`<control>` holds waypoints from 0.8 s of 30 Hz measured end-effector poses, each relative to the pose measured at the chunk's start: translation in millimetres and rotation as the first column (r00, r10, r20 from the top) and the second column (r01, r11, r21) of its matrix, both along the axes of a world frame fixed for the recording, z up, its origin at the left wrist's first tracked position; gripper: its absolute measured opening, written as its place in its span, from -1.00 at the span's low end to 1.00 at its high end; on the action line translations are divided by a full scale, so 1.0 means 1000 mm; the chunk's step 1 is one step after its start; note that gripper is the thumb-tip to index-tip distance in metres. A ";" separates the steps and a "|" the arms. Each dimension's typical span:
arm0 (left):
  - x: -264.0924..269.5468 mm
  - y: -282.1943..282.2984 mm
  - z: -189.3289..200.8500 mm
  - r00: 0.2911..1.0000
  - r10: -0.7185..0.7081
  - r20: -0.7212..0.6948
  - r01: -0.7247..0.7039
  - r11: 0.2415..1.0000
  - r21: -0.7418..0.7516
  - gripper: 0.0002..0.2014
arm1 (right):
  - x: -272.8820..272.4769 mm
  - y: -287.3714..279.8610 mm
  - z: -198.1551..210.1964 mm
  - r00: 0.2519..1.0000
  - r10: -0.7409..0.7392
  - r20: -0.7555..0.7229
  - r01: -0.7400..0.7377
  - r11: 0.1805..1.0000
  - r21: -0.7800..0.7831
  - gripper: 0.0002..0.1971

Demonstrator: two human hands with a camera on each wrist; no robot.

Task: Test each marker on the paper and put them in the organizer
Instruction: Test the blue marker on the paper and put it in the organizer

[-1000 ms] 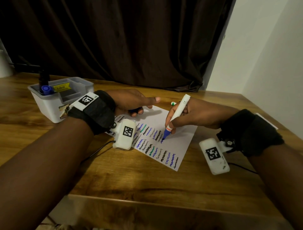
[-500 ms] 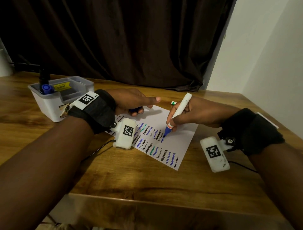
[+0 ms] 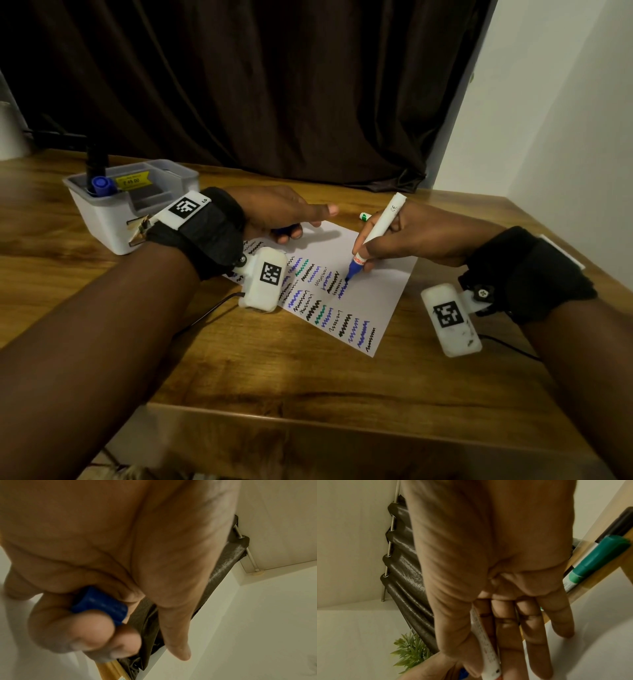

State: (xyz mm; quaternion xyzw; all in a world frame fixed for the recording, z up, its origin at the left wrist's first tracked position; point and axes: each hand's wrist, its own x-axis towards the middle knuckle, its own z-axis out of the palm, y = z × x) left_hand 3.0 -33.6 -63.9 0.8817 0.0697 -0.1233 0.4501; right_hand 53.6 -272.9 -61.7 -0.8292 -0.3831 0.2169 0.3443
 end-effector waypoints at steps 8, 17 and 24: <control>0.002 0.005 0.003 0.966 0.099 0.240 -0.111 0.993 0.036 -0.43 | 0.003 0.000 -0.001 0.985 -0.127 -0.113 0.148 0.968 0.203 -0.89; -0.003 -0.004 0.005 0.968 0.121 0.221 -0.056 0.959 -0.277 -0.72 | 0.002 0.007 0.001 0.917 -0.252 -0.310 0.382 0.780 0.496 -0.92; -0.002 -0.002 -0.002 0.961 0.046 0.272 0.094 0.873 -0.479 -0.45 | 0.003 0.009 0.002 0.884 -0.246 -0.396 0.442 0.714 0.543 -0.82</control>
